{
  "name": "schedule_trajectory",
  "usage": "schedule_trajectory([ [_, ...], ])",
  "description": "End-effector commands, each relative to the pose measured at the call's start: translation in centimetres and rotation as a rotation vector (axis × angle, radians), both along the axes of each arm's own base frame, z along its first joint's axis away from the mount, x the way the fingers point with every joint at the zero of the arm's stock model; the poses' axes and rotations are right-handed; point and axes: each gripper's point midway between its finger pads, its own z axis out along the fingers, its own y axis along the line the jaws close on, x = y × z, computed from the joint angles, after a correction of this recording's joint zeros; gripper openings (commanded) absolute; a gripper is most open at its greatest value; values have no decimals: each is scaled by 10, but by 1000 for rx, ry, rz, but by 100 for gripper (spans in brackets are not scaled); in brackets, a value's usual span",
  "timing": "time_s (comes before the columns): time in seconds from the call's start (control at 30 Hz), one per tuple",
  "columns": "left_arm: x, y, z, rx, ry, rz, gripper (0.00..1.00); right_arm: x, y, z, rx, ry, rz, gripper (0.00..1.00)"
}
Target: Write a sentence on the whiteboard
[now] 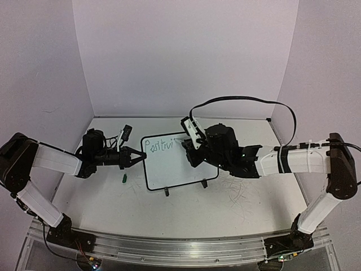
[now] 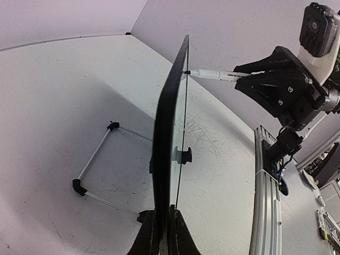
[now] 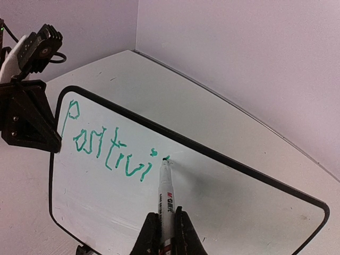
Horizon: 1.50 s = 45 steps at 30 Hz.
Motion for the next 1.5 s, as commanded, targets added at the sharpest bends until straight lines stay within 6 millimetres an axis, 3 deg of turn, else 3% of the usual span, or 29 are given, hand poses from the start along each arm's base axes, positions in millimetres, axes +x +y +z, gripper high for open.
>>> schedule_trajectory([
  [0.0,3,0,24,-22,-115,3,0,5,-5,1,8,-1,-33,0],
  [0.77,4,0,23,-21,-113,4,0,-6,-12,-22,-9,65,-28,0],
  [1.1,4,0,22,-19,-108,4,0,-8,-20,6,40,18,-40,0],
  [1.27,4,0,22,-20,-109,2,0,-16,-9,15,76,8,37,0],
  [1.47,4,0,23,-22,-110,2,0,-9,6,13,71,9,53,0],
])
